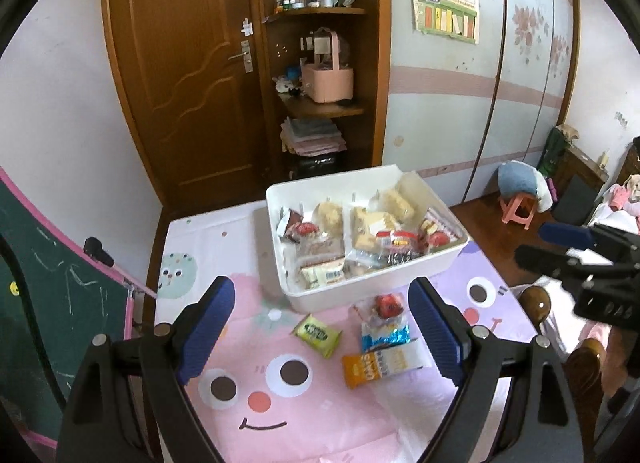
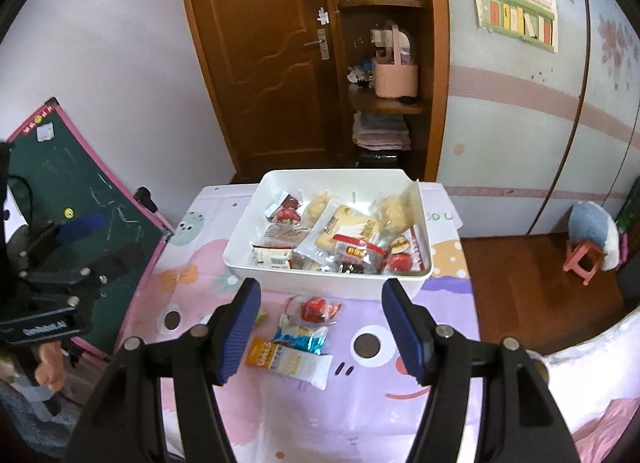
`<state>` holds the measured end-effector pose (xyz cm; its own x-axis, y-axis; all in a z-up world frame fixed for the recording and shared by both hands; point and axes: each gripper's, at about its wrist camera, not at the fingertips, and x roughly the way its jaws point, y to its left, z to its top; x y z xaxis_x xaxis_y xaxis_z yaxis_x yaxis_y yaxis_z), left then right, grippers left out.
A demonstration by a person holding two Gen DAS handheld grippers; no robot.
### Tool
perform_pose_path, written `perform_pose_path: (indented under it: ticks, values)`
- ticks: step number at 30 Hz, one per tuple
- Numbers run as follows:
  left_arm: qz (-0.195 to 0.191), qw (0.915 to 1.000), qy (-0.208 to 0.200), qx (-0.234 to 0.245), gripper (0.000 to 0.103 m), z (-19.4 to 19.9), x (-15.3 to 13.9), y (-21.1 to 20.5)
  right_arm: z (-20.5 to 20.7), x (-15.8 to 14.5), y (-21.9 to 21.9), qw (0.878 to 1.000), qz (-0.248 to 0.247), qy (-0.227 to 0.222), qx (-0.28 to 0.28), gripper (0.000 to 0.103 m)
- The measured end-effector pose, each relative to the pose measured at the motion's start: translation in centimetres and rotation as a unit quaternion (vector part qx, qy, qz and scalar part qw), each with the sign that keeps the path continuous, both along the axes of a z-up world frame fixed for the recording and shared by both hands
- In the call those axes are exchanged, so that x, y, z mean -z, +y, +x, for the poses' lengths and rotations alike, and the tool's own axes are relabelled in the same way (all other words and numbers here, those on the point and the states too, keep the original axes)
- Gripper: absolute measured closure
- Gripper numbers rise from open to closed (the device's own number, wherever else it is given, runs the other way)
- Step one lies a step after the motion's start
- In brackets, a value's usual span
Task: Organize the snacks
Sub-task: 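Withdraw both tools from the tray toward the remaining snacks, then grasp the green pastry packet with the left tool while the right tool grasps the OATS bar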
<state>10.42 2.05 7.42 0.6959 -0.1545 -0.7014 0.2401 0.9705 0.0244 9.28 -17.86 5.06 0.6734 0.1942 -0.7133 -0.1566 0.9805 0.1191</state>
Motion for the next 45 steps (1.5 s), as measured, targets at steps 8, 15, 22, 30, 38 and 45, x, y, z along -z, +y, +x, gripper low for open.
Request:
perform_pose_path:
  ticks: [8, 15, 22, 30, 38, 45]
  values:
    - [0.011, 0.9994, 0.028, -0.018, 0.015, 0.1, 4.7, 0.7, 0.2, 3.8, -0.5, 1.0, 0.005, 0.024, -0.01, 0.04]
    - [0.023, 0.9969, 0.071, -0.025, 0.015, 2.0, 9.7, 0.8, 1.1, 9.7, 0.6, 0.996, -0.003, 0.082, -0.037, 0.04]
    - [0.036, 0.9904, 0.13, -0.03, 0.015, 3.9, 15.0, 1.4, 1.6, 15.3, 3.1, 0.987, -0.04, 0.109, -0.112, 0.04]
    - [0.037, 0.9823, 0.179, -0.041, 0.015, 4.6, 19.3, 2.6, 4.0, 19.6, 5.1, 0.973, -0.065, 0.122, -0.185, 0.04]
    - [0.034, 0.979, 0.193, -0.056, 0.015, 5.3, 20.4, 3.4, 6.0, 22.2, 5.9, 0.945, -0.017, 0.2, -0.259, 0.04]
    - [0.035, 0.9784, 0.196, -0.054, 0.015, 5.8, 20.7, 3.1, 4.1, 22.9, 8.0, 0.93, -0.067, 0.196, -0.303, 0.04]
